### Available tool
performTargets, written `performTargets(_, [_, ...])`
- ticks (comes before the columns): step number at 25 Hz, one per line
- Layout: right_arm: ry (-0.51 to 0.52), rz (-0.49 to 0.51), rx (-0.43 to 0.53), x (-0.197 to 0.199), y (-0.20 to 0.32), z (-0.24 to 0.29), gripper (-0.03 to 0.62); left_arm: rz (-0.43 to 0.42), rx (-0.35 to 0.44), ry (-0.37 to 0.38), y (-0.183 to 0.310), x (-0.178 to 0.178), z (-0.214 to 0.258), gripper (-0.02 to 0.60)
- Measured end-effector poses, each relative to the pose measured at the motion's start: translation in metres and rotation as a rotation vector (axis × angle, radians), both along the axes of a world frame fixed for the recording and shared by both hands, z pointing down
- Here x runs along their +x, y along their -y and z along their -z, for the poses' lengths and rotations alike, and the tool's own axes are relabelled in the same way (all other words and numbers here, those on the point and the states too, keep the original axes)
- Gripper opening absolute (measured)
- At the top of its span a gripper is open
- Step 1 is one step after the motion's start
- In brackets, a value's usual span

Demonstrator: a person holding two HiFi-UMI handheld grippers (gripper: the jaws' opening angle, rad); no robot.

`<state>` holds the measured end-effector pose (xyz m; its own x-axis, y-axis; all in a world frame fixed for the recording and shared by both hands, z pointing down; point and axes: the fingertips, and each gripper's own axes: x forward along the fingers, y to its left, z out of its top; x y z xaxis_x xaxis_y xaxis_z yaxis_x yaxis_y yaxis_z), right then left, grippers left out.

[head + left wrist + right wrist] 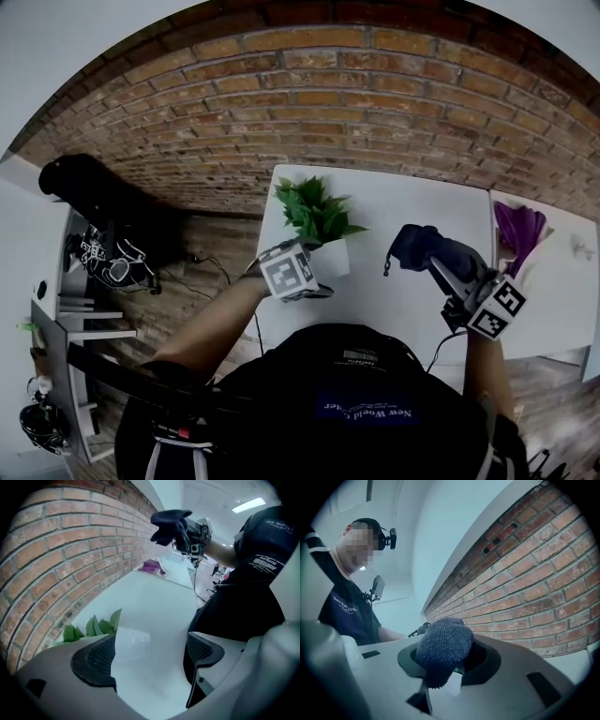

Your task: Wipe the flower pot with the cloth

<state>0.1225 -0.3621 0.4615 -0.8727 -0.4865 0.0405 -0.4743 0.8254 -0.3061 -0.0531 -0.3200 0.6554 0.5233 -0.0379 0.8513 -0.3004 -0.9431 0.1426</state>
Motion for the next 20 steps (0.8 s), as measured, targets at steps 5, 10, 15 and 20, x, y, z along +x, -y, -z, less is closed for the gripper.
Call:
performTargets(5, [0.012,-0.011,-0.019,0.012,0.002,-0.007,0.118,-0.054,-0.029,0.165,0.014,0.014,-0.040,0.523])
performTargets(10, [0.018,0.001,-0.003,0.030,0.008,-0.009,0.118,-0.007,-0.017,0.267,0.037,0.021,-0.064,0.538])
performTargets(15, [0.022,-0.029,-0.006,0.058,0.014,-0.017,0.118,0.004,-0.049,0.312,0.042,0.033,-0.090,0.545])
performTargets(20, [0.027,-0.058,-0.024,0.077,0.015,-0.026,0.118,0.011,-0.104,0.397,0.043,0.025,-0.117,0.545])
